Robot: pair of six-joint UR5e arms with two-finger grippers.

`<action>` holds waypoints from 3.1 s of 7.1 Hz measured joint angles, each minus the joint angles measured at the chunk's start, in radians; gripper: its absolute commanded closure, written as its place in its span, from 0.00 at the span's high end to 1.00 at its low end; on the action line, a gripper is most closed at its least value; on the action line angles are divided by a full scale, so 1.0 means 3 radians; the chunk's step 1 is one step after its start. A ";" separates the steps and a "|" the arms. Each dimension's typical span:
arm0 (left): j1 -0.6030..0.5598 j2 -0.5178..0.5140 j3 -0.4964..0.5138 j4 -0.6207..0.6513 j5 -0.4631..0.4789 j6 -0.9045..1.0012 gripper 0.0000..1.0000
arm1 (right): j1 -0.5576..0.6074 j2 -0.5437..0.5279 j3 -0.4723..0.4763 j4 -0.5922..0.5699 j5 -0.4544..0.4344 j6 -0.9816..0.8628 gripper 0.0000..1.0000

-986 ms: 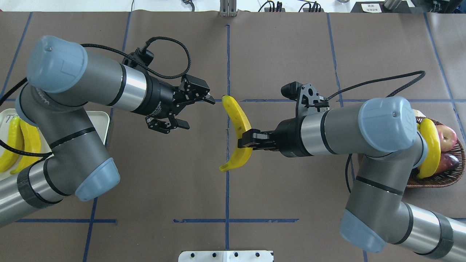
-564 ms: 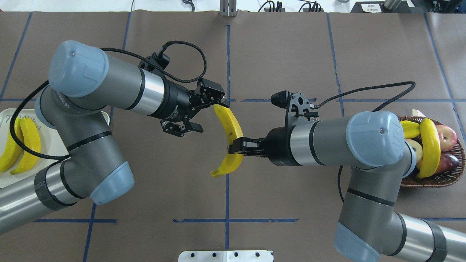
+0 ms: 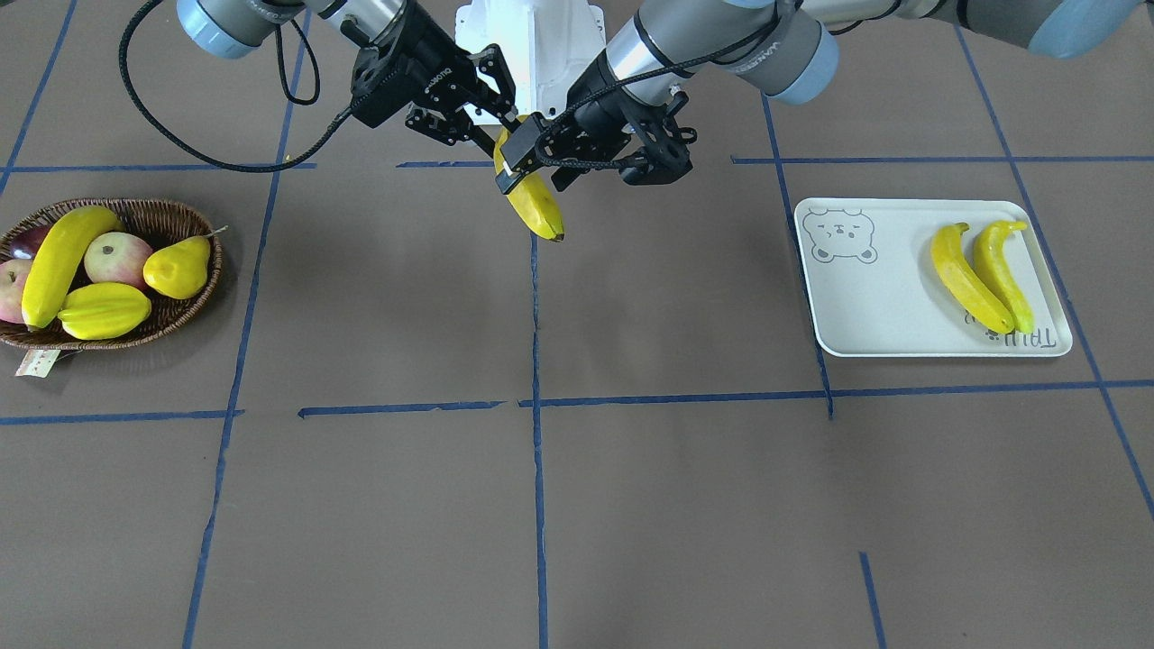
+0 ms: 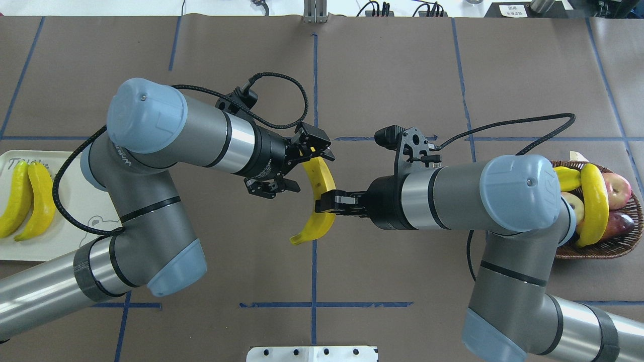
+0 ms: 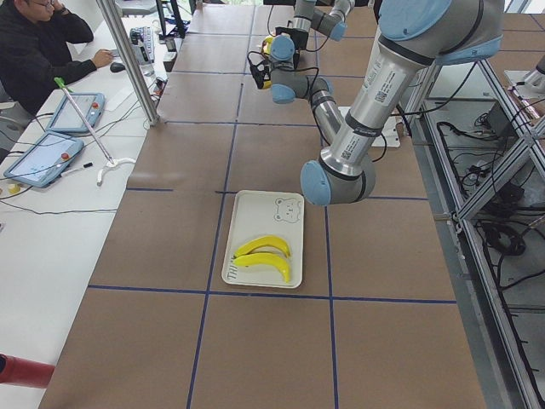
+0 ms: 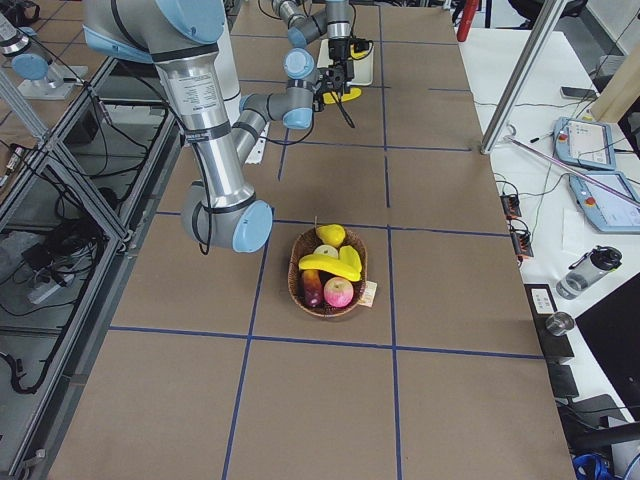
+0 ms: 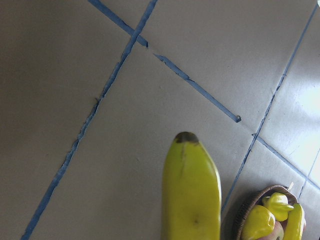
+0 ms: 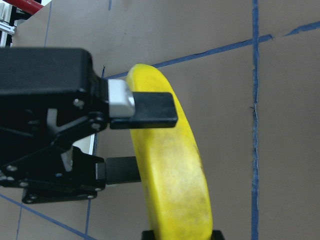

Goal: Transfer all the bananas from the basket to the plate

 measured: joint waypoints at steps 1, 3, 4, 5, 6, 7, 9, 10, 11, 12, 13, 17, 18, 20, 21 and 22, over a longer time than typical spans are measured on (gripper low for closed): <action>0.0011 -0.0003 0.0016 -0.0006 0.0035 -0.0004 0.25 | 0.0006 -0.0005 0.0012 0.0000 0.0001 -0.0002 0.00; 0.0016 -0.0003 0.0032 -0.0020 0.0051 0.0006 0.00 | 0.0007 -0.0022 0.0019 -0.0003 0.0006 -0.0003 0.10; 0.0017 -0.0002 0.0031 -0.0027 0.0050 0.0020 0.00 | 0.0000 -0.0029 0.0015 -0.0005 0.0006 -0.0004 0.92; 0.0013 -0.0002 0.0030 -0.0033 0.0047 0.0029 0.00 | -0.0008 -0.0030 0.0009 -0.0008 0.0005 -0.0004 1.00; 0.0003 -0.0001 0.0028 -0.0035 0.0047 0.0033 0.00 | -0.0012 -0.0032 0.0011 -0.0010 0.0008 -0.0002 1.00; 0.0002 0.0002 0.0026 -0.0029 0.0043 0.0034 0.00 | -0.0011 -0.0031 0.0024 -0.0007 0.0008 0.0000 1.00; -0.0019 0.0032 0.0027 0.0003 0.0035 0.0040 0.00 | 0.0000 -0.0048 0.0079 -0.0005 0.0017 0.0001 1.00; -0.0075 0.0068 0.0030 0.0120 -0.0004 0.0082 0.00 | 0.0010 -0.0059 0.0113 -0.0006 0.0019 0.0001 1.00; -0.0195 0.0132 0.0010 0.0445 -0.0099 0.0346 0.00 | 0.0028 -0.0085 0.0155 -0.0008 0.0020 0.0000 1.00; -0.0335 0.0256 -0.0064 0.0835 -0.0184 0.0790 0.00 | 0.0056 -0.0135 0.0191 -0.0010 0.0020 -0.0002 1.00; -0.0478 0.0521 -0.0189 0.1124 -0.0223 0.1261 0.00 | 0.0094 -0.0202 0.0221 -0.0010 0.0020 -0.0003 1.00; -0.0948 0.1700 -0.0369 0.1275 -0.0237 0.2531 0.00 | 0.0166 -0.0313 0.0226 -0.0026 0.0000 -0.0004 1.00; -0.0998 0.1783 -0.0293 0.1273 -0.0233 0.2634 0.00 | 0.0169 -0.0309 0.0225 -0.0065 -0.0003 -0.0004 1.00; -0.1023 0.1838 -0.0111 0.1267 -0.0223 0.2701 0.00 | 0.0170 -0.0296 0.0224 -0.0123 -0.0010 -0.0003 1.00; -0.1024 0.1844 -0.0029 0.1253 -0.0210 0.2707 0.00 | 0.0168 -0.0293 0.0223 -0.0147 -0.0015 0.0000 1.00; -0.1025 0.1847 0.0052 0.1215 -0.0184 0.2708 0.00 | 0.0166 -0.0291 0.0221 -0.0162 -0.0018 0.0001 1.00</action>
